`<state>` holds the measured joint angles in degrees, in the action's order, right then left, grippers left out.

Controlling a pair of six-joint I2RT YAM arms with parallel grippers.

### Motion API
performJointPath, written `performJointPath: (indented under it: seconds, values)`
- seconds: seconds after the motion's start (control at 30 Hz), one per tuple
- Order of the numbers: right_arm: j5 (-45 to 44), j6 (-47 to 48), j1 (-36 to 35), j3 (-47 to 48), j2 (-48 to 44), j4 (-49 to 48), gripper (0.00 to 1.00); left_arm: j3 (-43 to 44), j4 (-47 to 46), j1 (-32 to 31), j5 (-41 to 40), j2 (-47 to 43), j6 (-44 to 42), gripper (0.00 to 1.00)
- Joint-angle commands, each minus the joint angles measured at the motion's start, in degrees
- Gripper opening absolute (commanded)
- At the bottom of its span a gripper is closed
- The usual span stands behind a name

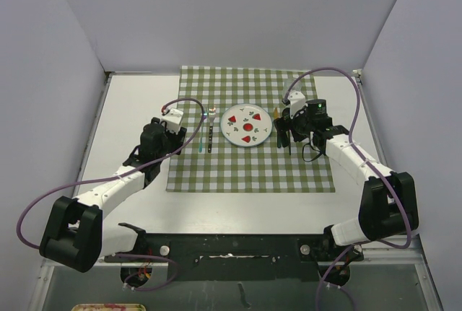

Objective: Set the dinner table for one person
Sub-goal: Reset both arms

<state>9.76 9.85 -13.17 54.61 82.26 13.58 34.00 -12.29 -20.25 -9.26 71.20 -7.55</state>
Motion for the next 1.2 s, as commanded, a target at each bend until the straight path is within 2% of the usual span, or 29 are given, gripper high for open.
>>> performJointPath:
  seconds: [0.0, 1.17]
  values:
    - [-1.0, 0.1, 0.2, 1.2, -2.5, -2.2, 0.98, 0.2, -3.2, 0.2, -0.3, -1.4, -0.3, 0.59]
    - [-1.7, -0.2, 0.2, 1.4, -2.4, -2.2, 0.98, 0.0, -3.5, 0.4, -0.5, -1.2, -0.6, 0.59]
